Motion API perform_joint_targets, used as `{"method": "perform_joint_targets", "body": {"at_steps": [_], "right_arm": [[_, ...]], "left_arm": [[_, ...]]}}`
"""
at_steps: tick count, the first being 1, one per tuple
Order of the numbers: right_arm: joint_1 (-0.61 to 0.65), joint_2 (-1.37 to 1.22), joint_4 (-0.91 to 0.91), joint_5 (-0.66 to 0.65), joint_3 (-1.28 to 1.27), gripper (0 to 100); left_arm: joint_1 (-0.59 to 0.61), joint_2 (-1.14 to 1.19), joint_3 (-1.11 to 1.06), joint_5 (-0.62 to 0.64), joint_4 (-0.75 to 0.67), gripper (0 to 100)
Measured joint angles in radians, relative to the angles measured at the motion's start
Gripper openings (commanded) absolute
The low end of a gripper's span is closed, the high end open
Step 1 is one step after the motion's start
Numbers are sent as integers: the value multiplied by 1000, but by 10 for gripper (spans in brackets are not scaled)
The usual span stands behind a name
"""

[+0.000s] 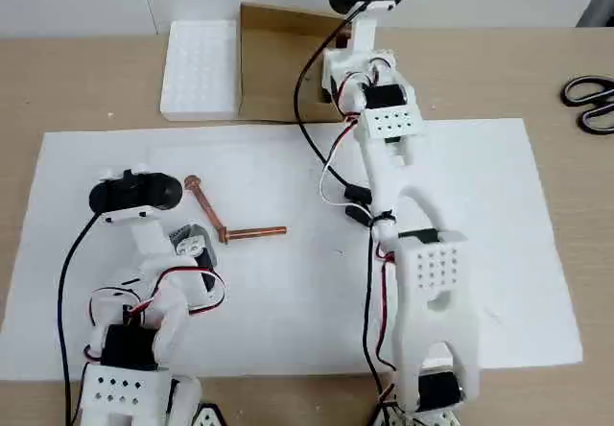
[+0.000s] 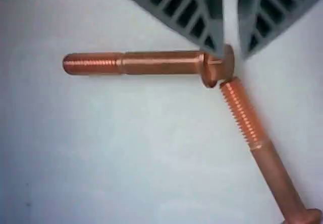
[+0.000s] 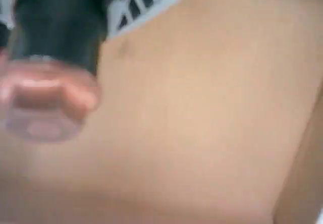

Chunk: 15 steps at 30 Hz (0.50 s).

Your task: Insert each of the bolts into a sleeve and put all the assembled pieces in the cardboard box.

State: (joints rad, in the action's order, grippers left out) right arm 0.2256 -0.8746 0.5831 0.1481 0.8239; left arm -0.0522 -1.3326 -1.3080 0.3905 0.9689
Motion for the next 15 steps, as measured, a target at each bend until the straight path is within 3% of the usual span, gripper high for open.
{"method": "perform_joint_targets", "body": {"at_steps": [15], "right_arm": [[101, -470, -92, -48, 519, 4]], "left_arm": [[0, 0, 0, 0, 0, 6]]}}
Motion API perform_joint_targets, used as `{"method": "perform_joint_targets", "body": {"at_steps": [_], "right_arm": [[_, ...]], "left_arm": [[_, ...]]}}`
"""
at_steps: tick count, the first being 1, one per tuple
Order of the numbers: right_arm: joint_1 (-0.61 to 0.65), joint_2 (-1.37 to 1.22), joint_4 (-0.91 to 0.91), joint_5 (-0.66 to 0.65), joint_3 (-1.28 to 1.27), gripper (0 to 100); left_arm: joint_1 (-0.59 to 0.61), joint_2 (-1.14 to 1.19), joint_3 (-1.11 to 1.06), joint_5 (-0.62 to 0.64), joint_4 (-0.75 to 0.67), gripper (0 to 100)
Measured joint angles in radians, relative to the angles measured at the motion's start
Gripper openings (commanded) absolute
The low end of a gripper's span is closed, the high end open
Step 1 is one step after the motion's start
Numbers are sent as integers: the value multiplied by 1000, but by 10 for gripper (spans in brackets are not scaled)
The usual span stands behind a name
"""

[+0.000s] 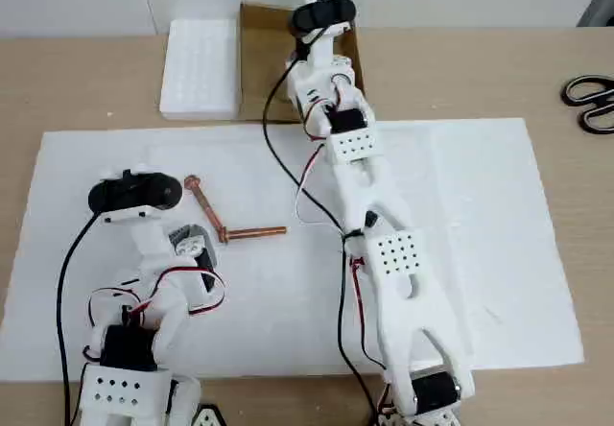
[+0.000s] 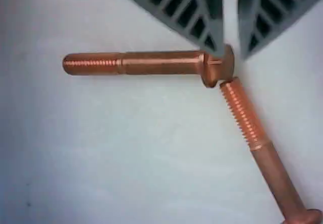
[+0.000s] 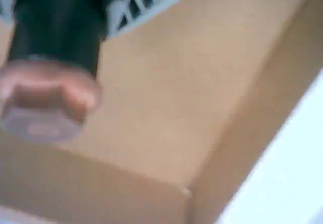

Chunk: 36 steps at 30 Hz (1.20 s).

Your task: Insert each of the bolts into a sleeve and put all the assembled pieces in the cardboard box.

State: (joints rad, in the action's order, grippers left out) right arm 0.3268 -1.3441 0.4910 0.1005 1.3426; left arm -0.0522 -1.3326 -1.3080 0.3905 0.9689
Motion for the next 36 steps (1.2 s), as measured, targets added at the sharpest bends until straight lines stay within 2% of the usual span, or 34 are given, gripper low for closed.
{"method": "perform_joint_targets", "body": {"at_steps": [18, 20, 24, 26, 29, 36], "right_arm": [[8, -83, 35, -28, 100, 7], [17, -83, 63, -28, 101, 50], [29, -84, 137, -40, 169, 239], [35, -81, 199, -68, 219, 301], [54, -80, 261, -94, 278, 287], [51, -80, 267, -104, 284, 231]], "left_arm": [[0, 0, 0, 0, 2, 6], [0, 0, 0, 0, 23, 6], [0, 0, 2, 0, 69, 6], [0, 0, 5, 0, 81, 6], [0, 0, 11, 0, 84, 6], [0, 0, 11, 0, 84, 6]]}}
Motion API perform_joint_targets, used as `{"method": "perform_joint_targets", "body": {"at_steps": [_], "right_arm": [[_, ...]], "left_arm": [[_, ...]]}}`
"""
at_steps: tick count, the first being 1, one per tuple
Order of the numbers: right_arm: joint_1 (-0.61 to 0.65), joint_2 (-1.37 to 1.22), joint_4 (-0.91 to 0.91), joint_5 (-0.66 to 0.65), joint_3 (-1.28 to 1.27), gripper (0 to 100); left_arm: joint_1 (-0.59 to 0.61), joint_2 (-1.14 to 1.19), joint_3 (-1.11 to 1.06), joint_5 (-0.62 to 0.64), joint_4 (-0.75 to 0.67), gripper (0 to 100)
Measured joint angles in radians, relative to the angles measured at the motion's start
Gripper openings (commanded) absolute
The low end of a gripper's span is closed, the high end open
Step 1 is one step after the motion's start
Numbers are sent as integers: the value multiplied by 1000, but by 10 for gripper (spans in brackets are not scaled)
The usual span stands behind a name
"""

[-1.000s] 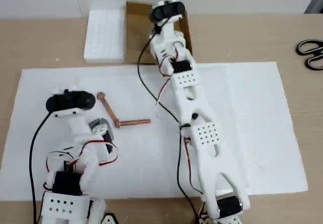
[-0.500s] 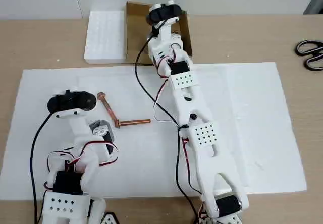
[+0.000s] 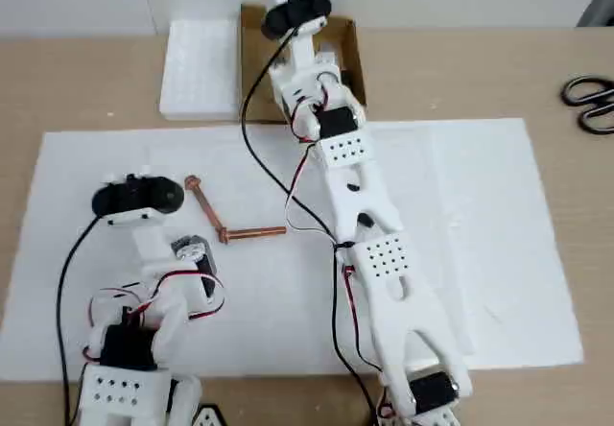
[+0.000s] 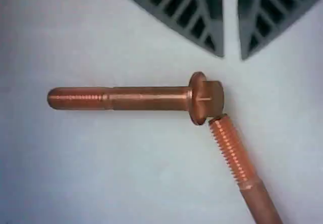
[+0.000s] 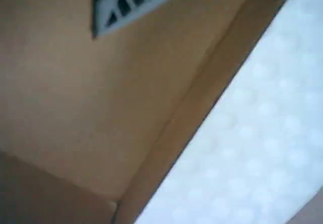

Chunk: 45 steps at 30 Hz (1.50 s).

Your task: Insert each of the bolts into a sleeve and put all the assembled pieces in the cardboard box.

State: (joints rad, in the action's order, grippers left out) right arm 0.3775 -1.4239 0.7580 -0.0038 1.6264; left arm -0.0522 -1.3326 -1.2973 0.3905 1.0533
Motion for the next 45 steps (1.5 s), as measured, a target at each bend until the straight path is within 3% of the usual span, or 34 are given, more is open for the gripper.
{"method": "perform_joint_targets", "body": {"at_steps": [7, 12, 21, 32, 45], "right_arm": [[2, 133, 132, 20, 0, 231], [-15, 304, 430, 89, 2, 231], [-49, 480, 930, 103, 15, 231], [-97, 493, 974, 84, -75, 229], [-109, 783, 974, -245, -660, 230]], "left_arm": [[0, 0, 0, 0, 0, 6], [0, 0, 60, 2, 0, 6], [0, 0, 97, 2, 0, 6], [0, 0, 97, 2, 0, 6], [0, 0, 97, 2, 0, 6]]}}
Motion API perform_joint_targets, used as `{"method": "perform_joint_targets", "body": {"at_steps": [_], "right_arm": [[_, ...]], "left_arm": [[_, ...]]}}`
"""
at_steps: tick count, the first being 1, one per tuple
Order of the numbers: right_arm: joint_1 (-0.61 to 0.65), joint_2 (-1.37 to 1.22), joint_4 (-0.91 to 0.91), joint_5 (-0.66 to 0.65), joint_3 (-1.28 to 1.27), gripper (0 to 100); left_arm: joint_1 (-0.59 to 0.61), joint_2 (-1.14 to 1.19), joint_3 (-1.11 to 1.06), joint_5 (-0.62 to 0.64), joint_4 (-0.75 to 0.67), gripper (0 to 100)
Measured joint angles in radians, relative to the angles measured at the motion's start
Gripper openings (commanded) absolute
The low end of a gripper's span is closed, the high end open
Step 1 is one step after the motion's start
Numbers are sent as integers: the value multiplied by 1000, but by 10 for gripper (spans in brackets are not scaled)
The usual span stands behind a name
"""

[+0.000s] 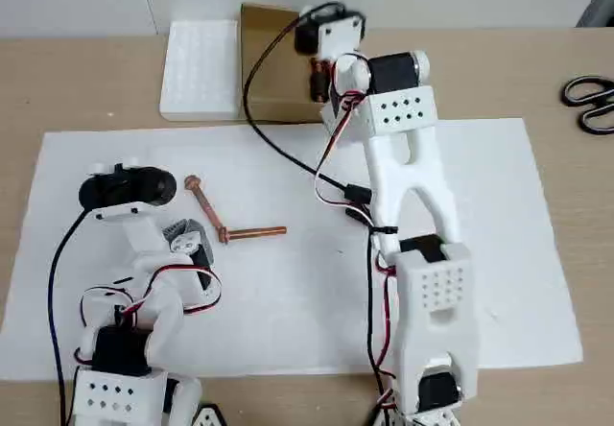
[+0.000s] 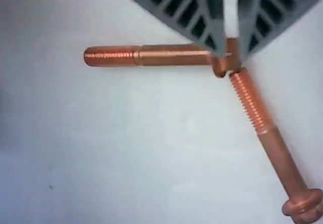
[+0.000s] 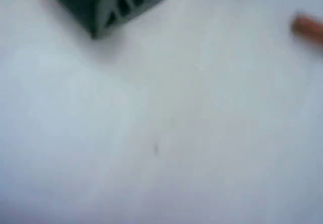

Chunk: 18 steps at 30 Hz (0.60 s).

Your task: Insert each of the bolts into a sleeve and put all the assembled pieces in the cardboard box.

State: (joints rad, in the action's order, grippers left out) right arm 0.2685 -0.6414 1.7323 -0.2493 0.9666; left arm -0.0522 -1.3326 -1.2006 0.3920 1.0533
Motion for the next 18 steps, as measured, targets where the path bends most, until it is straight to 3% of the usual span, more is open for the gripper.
{"method": "perform_joint_targets", "body": {"at_steps": [4, 18], "right_arm": [[-5, 41, 0, -29, -129, 230], [-8, 43, 0, -87, -163, 230]], "left_arm": [[0, 0, 0, -2, 0, 6], [0, 0, 0, -2, 0, 6]]}}
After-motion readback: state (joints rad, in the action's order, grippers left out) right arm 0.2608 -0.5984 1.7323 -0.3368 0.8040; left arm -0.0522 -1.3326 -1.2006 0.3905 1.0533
